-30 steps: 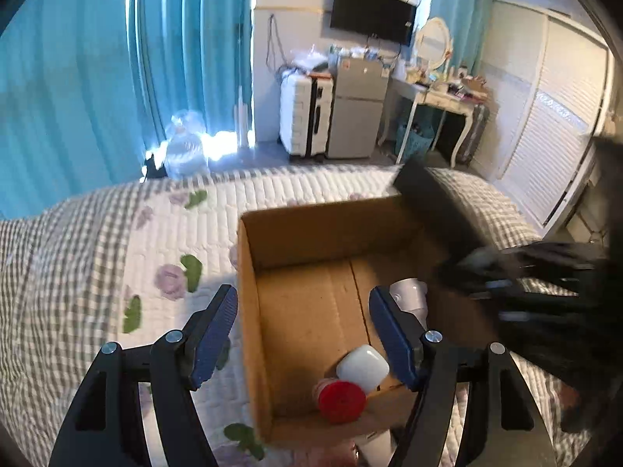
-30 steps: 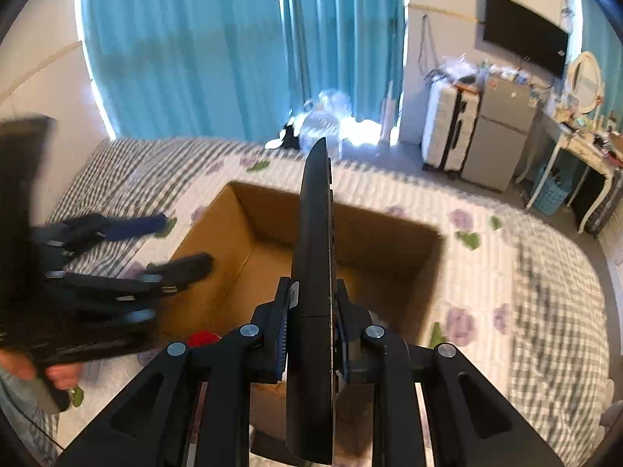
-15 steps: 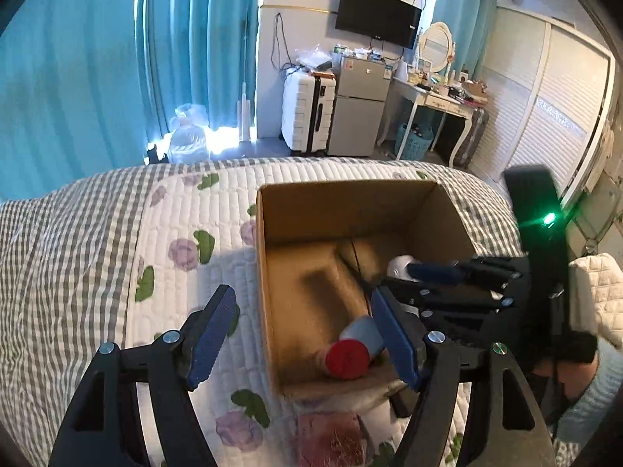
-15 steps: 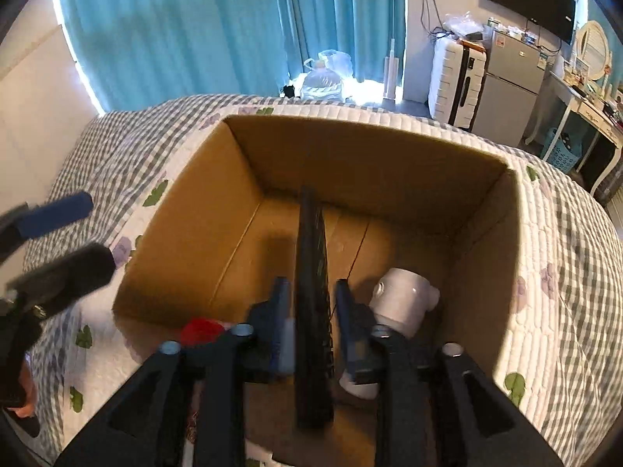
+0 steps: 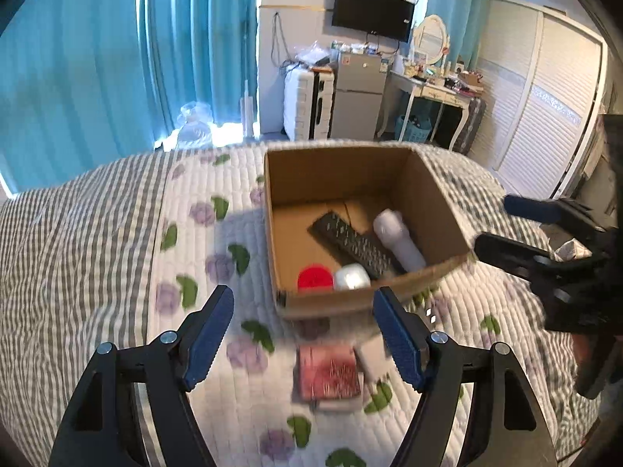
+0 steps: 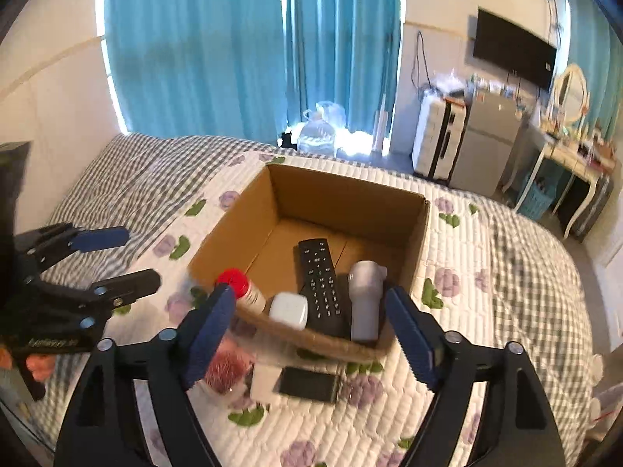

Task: Organize rigid objects
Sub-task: 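Lower the black remote into the box and open the right tool, then grasp the pink Romantic Rose card box with the left tool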

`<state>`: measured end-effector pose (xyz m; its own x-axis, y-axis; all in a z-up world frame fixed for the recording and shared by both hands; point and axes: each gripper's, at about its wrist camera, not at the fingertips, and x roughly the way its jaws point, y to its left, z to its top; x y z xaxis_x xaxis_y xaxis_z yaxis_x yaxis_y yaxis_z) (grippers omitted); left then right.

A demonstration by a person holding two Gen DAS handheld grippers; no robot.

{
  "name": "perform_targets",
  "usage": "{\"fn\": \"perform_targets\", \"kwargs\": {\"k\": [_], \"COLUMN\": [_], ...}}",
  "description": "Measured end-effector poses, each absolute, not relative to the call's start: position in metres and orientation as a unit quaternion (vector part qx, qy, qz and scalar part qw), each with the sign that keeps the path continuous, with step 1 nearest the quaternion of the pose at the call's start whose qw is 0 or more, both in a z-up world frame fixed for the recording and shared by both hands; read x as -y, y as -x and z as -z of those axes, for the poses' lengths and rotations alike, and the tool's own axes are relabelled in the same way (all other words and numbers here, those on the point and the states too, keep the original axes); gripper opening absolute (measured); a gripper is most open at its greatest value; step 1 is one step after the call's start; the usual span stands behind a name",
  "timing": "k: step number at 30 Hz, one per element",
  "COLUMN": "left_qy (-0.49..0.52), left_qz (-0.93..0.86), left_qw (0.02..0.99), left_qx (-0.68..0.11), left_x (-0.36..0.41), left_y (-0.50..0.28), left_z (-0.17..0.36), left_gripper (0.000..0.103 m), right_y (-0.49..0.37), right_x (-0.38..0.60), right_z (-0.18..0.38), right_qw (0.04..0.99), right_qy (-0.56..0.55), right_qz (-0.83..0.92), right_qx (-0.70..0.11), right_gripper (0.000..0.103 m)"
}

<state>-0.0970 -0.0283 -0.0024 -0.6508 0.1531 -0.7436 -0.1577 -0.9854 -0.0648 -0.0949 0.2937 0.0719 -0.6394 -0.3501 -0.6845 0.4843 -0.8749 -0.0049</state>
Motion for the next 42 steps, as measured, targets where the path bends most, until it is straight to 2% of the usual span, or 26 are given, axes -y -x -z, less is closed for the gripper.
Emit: {"fn": "perform_targets", "kwargs": {"k": [2, 8, 17, 22, 42], "left_qy": [0.421, 0.450, 0.519, 0.542, 0.541], "left_qz": [-0.903, -0.889, -0.850, -0.837, -0.836], "left_qw": [0.084, 0.084, 0.091, 0.075, 0.079], "left_qx": [0.006, 0.006, -0.012, 0.017, -0.032], "left_x": [0.029, 0.021, -0.006, -0.005, -0.022], "left_y": [0.092, 0.082, 0.087, 0.104, 0.111], "left_z": [0.011, 0.045, 0.125, 0.154, 0.176], "left_gripper": [0.077, 0.077, 0.077, 0.077, 0.077], "right_y": [0.079, 0.058, 0.064, 0.076, 0.105], "right_x": [-0.295, -0.298, -0.318, -0.323, -0.318], "right_z": [-0.068, -0.028, 0.023, 0.039, 0.070], "right_qw": [0.234, 0.241, 0.214, 0.202, 0.195], "right_qy": [-0.350, -0.378, -0.412, -0.424, -0.455], "right_qz": [0.902, 0.889, 0.883, 0.880, 0.866], "right_qx": [-0.092, -0.089, -0.070, -0.069, -0.066], "right_gripper": [0.091, 0.091, 0.091, 0.091, 0.091]}}
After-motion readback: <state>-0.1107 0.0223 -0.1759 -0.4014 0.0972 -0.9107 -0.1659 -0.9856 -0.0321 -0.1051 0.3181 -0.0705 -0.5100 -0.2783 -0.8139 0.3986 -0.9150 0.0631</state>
